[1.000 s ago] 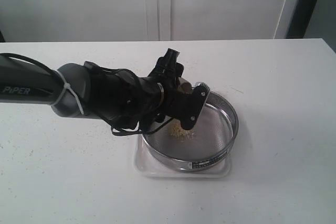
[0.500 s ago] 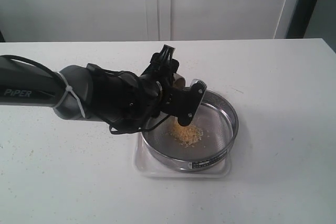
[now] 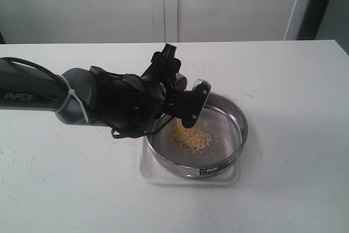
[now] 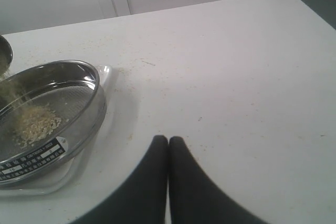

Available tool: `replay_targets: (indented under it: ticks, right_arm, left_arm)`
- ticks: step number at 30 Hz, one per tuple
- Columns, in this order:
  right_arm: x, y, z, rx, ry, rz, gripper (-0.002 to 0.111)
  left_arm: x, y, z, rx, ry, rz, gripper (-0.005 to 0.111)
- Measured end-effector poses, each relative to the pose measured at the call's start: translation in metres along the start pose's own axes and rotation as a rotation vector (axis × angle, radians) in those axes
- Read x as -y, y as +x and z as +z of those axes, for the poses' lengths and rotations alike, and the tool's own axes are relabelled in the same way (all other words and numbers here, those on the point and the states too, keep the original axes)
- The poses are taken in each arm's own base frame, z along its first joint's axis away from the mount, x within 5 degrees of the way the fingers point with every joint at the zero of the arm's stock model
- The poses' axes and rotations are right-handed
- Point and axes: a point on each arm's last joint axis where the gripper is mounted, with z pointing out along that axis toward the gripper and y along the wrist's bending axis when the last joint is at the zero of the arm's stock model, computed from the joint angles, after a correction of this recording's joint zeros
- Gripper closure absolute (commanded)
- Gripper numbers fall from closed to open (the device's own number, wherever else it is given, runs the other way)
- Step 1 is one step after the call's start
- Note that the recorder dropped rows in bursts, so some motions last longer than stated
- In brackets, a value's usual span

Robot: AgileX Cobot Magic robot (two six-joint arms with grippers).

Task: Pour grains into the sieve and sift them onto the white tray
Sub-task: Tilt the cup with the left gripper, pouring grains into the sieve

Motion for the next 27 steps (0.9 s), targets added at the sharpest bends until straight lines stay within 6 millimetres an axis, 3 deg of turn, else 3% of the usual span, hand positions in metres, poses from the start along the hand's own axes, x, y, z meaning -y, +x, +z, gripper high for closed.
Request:
replay_targets:
  ticks: [8,27]
  right_arm:
    - [0.0000,0.0000,0.0000,0.000,0.000,0.000,0.108]
    - [0.0000,0.0000,0.0000,0.000,0.000,0.002,0.108]
  left_arm:
    - [0.0000,-0.0006,-0.0004,0.001,-0.001,0.013,0.107]
    - [0.0000,-0.0020,-0.0011,0.002,-0.002,0.251,0.107]
